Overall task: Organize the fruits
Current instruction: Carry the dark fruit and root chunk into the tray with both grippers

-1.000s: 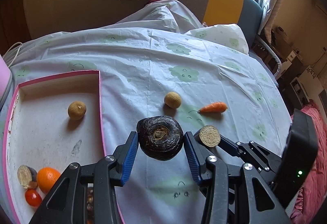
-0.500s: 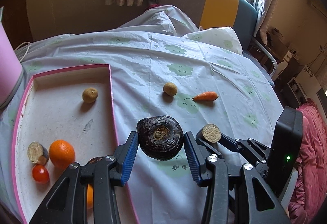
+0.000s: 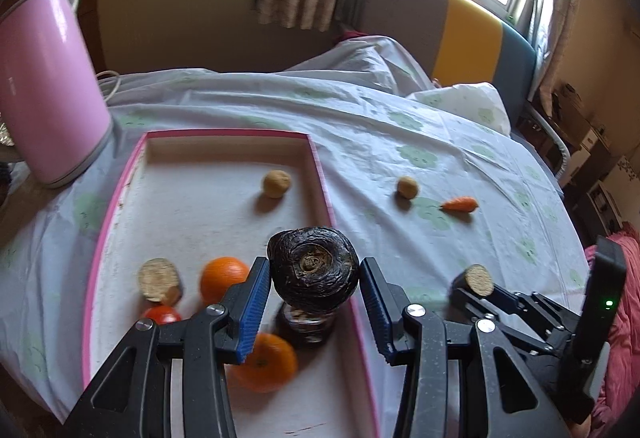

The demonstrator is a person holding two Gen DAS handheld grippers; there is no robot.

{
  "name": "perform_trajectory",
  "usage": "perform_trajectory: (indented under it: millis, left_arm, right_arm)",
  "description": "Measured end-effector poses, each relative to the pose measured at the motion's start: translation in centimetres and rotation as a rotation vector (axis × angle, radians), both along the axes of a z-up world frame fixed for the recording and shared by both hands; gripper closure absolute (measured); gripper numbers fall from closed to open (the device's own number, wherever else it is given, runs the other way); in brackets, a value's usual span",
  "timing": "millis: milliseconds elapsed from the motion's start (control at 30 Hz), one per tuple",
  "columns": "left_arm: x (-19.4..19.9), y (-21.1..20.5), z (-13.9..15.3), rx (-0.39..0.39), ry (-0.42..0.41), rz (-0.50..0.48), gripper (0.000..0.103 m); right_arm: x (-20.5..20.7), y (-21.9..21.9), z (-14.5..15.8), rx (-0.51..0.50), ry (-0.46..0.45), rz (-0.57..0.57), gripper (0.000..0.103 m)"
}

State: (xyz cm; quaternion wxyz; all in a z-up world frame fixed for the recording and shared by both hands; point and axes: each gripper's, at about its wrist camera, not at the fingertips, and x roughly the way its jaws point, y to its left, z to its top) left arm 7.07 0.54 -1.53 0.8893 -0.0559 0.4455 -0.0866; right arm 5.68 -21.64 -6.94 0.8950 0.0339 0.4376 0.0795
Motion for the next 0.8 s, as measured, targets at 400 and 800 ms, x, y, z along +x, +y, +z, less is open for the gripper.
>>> perform_trajectory:
  millis: [400, 800]
  left_arm:
    - [1.0, 5.3, -0.2, 0.020, -0.013, 0.134, 0.056]
    - [0.6, 6.6, 0.9, 0.009, -0.048, 0.167, 0.055]
  right_arm:
    - [0.2, 5.1, 3.9, 0.034, -0.068, 0.139, 0.067]
    - [2.2, 11.0, 5.3, 0.056, -0.081, 0.280, 0.067]
